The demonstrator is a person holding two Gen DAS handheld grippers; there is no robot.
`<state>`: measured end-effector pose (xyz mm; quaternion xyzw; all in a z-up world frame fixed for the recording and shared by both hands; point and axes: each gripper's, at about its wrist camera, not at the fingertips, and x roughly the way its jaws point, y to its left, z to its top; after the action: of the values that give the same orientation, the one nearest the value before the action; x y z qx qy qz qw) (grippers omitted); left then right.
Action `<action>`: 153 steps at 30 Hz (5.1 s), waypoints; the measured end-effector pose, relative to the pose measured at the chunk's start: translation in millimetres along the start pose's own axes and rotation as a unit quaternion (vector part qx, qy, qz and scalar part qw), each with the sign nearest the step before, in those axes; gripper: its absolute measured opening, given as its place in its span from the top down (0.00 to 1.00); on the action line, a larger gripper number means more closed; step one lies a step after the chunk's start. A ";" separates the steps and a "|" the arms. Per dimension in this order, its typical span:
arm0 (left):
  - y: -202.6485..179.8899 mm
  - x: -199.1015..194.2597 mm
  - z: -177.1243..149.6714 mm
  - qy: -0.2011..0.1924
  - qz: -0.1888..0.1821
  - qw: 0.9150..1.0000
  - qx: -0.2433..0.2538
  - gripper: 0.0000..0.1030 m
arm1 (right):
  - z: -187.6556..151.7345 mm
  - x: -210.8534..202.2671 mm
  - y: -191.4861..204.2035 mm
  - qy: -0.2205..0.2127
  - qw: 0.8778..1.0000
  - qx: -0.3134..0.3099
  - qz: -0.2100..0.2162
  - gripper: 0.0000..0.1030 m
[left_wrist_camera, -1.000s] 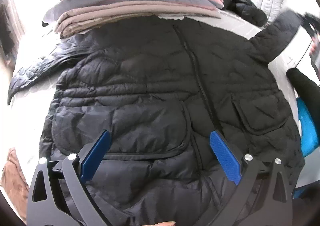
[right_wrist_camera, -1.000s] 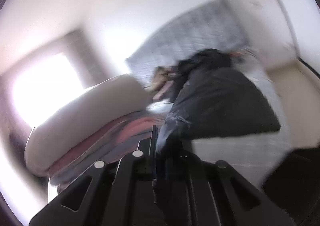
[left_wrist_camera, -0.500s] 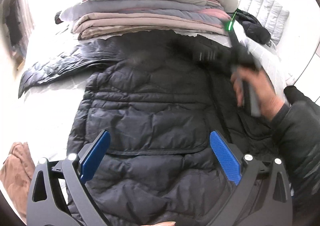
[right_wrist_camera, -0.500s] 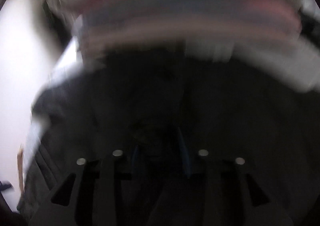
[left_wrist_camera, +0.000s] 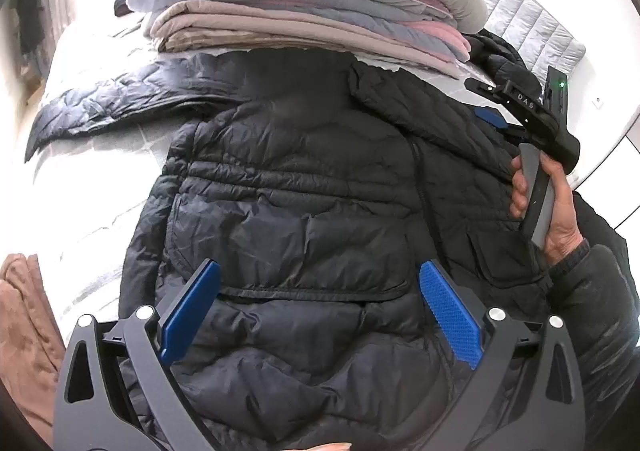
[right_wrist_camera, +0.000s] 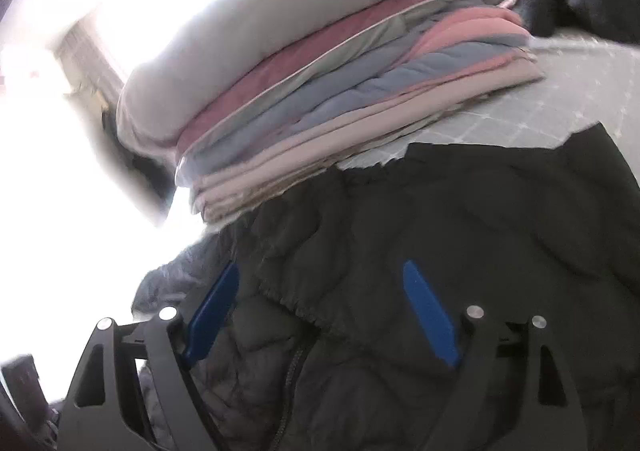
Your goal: Fold large clothes
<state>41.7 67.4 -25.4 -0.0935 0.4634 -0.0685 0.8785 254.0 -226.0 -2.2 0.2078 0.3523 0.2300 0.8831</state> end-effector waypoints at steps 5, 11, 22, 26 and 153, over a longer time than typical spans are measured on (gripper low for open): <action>0.4 0.5 0.3 0.002 -0.002 1.000 0.000 0.06 | -16.5 51.5 -36.8 0.100 0.987 0.049 -0.114 0.15; 4.3 1.9 0.0 0.006 0.006 1.000 0.000 0.06 | -10.2 18.4 -47.7 0.075 0.992 0.102 -0.020 0.16; 49.3 -1.8 -10.2 0.017 0.012 1.000 0.003 0.06 | -116.2 -206.4 -111.8 0.102 0.986 0.109 -0.075 0.15; 95.5 -4.4 -17.8 0.017 0.030 0.998 -0.046 0.06 | -168.5 -265.4 -139.1 0.110 0.977 0.166 -0.076 0.15; -75.1 66.1 144.2 -0.100 -0.253 0.962 -0.039 0.90 | -206.9 -202.6 52.0 0.061 0.924 0.268 0.267 0.20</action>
<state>195.5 -4.9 18.4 -0.2480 0.3369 -0.2606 0.8701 -38.9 -253.6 -5.6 0.5083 0.3851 0.3664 0.6776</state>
